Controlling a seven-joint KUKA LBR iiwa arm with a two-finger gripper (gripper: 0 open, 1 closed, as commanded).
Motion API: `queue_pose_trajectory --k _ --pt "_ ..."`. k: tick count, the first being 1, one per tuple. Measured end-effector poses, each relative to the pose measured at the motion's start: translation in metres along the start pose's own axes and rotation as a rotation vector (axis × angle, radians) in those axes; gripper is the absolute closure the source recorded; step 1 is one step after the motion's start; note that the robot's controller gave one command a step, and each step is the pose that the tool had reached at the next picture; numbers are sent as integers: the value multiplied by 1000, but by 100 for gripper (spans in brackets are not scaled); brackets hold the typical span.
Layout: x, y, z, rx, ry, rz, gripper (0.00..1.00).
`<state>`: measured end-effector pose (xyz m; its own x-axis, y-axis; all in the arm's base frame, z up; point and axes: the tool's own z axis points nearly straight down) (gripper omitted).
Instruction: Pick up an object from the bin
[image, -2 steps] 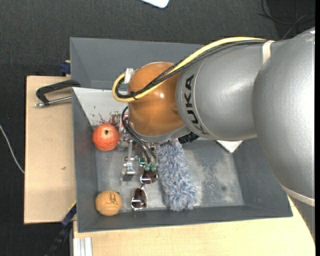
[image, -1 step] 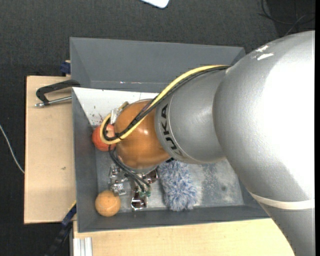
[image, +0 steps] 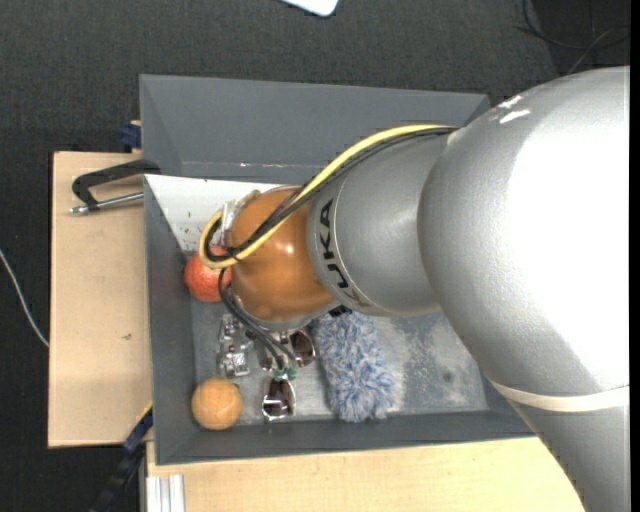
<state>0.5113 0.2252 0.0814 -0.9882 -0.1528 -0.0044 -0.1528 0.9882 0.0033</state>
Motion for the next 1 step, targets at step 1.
queue_pose_trajectory --k 1 --pt "-28 -10 8 -1 7 89 100"
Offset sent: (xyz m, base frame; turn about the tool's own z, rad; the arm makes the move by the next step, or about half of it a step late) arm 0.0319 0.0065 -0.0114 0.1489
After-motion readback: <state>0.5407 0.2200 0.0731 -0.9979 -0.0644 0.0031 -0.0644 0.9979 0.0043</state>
